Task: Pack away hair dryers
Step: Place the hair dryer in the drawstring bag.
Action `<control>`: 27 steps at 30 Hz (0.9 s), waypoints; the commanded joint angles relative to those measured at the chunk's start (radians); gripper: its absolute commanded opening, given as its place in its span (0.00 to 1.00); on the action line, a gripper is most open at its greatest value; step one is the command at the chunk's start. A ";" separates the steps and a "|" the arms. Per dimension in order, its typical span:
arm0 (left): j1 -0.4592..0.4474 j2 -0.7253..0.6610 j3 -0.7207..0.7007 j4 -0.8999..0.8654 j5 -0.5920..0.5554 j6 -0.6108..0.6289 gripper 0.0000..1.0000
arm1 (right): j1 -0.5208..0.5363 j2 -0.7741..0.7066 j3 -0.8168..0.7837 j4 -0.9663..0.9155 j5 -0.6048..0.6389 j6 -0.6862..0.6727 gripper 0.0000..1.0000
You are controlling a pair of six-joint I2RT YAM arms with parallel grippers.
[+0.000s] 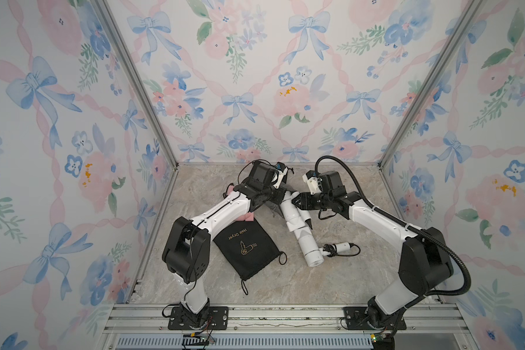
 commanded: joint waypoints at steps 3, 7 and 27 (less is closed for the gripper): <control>0.003 -0.021 -0.016 -0.004 -0.008 0.015 0.07 | -0.019 -0.062 -0.048 0.150 -0.075 0.151 0.34; -0.005 -0.011 -0.016 -0.005 -0.006 0.013 0.07 | -0.019 -0.061 -0.058 0.192 -0.097 0.209 0.34; -0.030 -0.003 0.008 -0.005 0.022 0.006 0.07 | 0.052 -0.038 -0.008 0.012 0.017 0.060 0.34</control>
